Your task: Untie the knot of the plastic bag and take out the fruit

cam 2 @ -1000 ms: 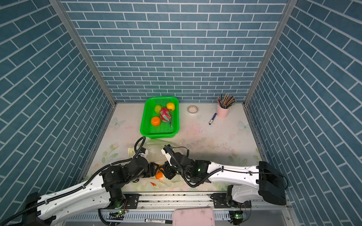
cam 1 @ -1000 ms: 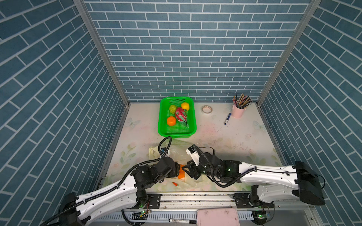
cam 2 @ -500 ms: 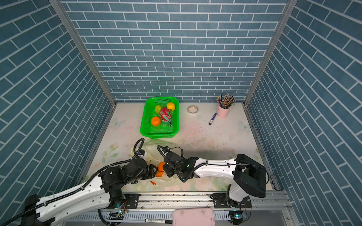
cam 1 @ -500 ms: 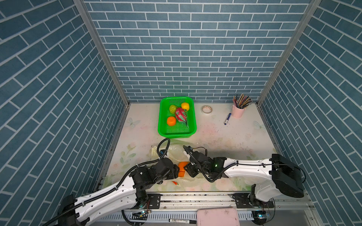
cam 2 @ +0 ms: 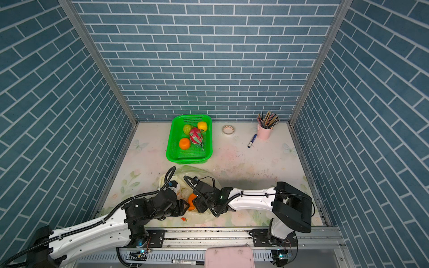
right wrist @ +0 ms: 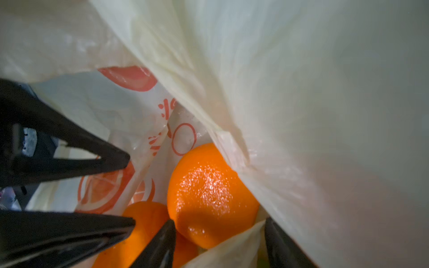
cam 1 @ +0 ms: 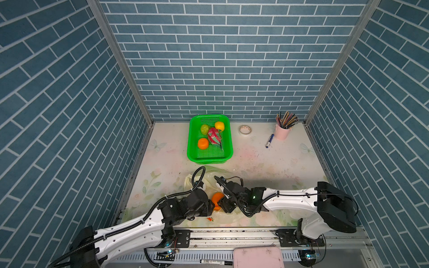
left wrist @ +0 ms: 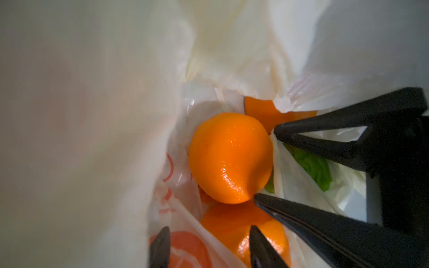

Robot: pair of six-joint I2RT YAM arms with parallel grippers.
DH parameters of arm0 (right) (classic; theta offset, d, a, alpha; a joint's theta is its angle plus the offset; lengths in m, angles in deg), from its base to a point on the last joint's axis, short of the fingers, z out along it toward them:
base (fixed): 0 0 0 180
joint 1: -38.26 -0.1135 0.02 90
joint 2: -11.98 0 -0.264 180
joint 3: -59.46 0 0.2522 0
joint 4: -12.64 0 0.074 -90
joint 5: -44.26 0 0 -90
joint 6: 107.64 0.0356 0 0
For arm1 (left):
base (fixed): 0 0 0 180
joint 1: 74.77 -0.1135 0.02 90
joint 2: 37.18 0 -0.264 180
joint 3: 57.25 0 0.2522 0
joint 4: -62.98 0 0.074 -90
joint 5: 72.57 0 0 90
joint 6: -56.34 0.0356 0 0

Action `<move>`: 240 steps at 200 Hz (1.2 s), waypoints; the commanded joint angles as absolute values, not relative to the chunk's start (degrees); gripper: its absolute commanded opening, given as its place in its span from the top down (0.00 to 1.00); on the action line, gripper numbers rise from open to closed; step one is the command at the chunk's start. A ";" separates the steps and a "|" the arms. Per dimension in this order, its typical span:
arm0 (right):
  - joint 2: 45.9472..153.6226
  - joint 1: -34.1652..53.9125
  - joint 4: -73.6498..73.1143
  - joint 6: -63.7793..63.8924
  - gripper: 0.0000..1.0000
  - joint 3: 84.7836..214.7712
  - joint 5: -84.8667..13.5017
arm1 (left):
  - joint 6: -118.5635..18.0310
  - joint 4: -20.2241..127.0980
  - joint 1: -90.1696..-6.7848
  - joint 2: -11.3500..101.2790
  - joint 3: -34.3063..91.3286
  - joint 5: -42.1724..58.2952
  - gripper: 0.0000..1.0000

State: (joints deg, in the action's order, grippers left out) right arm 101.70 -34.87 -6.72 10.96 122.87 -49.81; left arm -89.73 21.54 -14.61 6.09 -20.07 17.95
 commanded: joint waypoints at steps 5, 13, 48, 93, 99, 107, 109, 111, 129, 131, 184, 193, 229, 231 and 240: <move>103.64 -35.13 -10.83 12.08 0.27 126.98 -53.19 | -89.08 21.46 -13.77 3.43 -19.07 18.77 0.50; 104.56 -35.05 -11.51 12.07 0.25 128.14 -53.52 | -88.90 21.21 -13.71 2.88 -19.24 18.58 0.50; 109.71 -34.64 -13.71 12.42 0.20 131.84 -54.51 | -88.59 18.74 -13.69 1.47 -19.57 19.64 0.52; 115.40 -33.82 -14.35 11.89 0.17 134.17 -52.27 | -88.00 17.26 -13.68 -0.78 -19.97 21.53 0.51; 115.91 -33.77 -14.39 11.89 0.18 134.25 -52.00 | -87.88 17.05 -13.68 -0.94 -19.82 21.87 0.51; 116.57 -33.63 -14.48 11.84 0.20 134.42 -51.61 | -87.67 16.70 -13.68 -1.13 -19.73 22.32 0.51; 116.66 -33.61 -14.48 11.81 0.21 134.42 -51.44 | -87.61 16.70 -13.71 -1.14 -19.62 22.41 0.51; 116.79 -33.50 -14.48 11.80 0.22 134.47 -51.32 | -87.62 16.70 -13.69 -1.21 -19.59 22.44 0.51; 117.19 -33.16 -14.41 11.80 0.30 134.67 -50.37 | -87.30 16.51 -13.70 -1.24 -19.19 23.41 0.51; 117.19 -33.12 -14.40 11.80 0.31 134.66 -50.28 | -87.34 16.41 -13.71 -1.28 -19.09 23.59 0.51; 113.48 -32.30 -12.73 11.64 0.55 134.05 -49.69 | -86.96 14.72 -13.77 -1.96 -17.46 26.97 0.40; 112.61 -32.10 -12.39 11.67 0.55 133.97 -49.68 | -86.92 14.54 -13.77 -2.32 -17.16 27.35 0.39; 109.29 -31.51 -11.25 12.07 0.57 134.07 -49.73 | -86.12 14.90 -13.86 -2.99 -17.31 27.80 0.36; 109.08 -31.48 -11.14 12.13 0.57 134.12 -49.70 | -86.13 14.88 -13.86 -2.99 -17.34 27.87 0.36; 108.31 -31.36 -10.67 12.36 0.57 133.99 -49.78 | -86.28 14.94 -13.86 -2.99 -17.34 27.89 0.36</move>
State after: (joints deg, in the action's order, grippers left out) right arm 112.19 -31.85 -11.38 11.90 134.24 -49.57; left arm -86.72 16.07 -13.99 -2.57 -18.45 25.57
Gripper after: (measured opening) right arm 0.574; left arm 0.639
